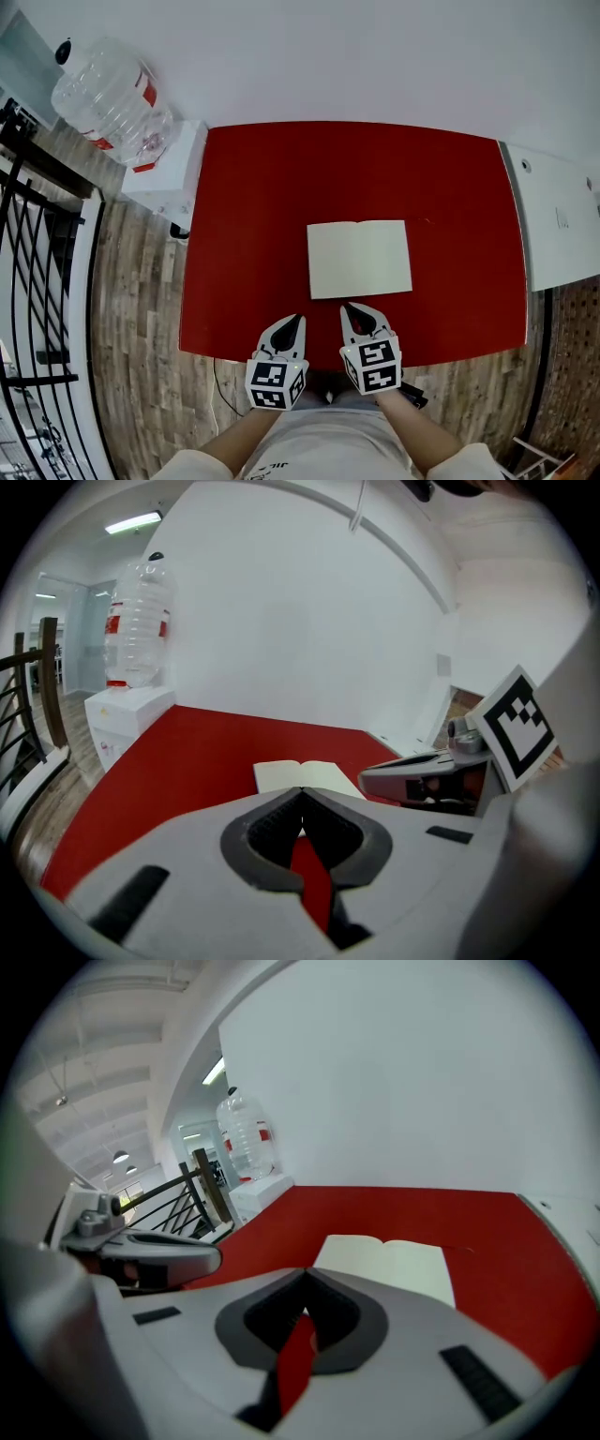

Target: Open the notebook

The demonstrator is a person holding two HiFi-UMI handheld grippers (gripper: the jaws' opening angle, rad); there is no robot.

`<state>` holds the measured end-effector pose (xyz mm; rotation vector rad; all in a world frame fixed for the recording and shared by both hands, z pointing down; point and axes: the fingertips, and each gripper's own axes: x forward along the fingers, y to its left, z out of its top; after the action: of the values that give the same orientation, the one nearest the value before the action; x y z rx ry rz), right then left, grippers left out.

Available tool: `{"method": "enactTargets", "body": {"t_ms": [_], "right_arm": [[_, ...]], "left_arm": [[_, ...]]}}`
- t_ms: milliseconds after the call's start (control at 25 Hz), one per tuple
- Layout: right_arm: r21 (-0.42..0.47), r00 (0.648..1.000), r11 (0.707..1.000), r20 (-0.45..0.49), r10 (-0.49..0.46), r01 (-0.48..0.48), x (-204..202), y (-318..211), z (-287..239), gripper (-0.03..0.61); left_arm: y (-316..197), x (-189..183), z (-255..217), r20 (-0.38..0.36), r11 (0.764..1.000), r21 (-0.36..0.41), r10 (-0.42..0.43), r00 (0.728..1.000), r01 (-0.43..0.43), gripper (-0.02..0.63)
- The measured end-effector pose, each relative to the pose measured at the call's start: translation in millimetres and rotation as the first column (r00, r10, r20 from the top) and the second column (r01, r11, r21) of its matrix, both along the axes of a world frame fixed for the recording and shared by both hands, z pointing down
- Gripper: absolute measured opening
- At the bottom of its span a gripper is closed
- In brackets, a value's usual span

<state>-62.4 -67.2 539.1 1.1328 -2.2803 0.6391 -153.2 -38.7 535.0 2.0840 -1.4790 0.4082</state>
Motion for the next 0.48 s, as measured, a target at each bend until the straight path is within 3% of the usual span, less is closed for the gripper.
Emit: {"method": "enactTargets", "body": {"t_ms": [200, 480], "right_arm": [[0.066, 0.999, 0.997, 0.028, 0.041, -0.043, 39, 26, -44, 0.007], [0.098, 0.987, 0.985, 0.089, 0.132, -0.14, 79, 48, -62, 0.006]], "left_arm": [[18, 33, -24, -0.033, 0.999, -0.001, 0.054, 0.998, -0.054, 0.006], [27, 76, -37, -0.028, 0.992, 0.024, 0.122, 0.992, -0.121, 0.006]]}}
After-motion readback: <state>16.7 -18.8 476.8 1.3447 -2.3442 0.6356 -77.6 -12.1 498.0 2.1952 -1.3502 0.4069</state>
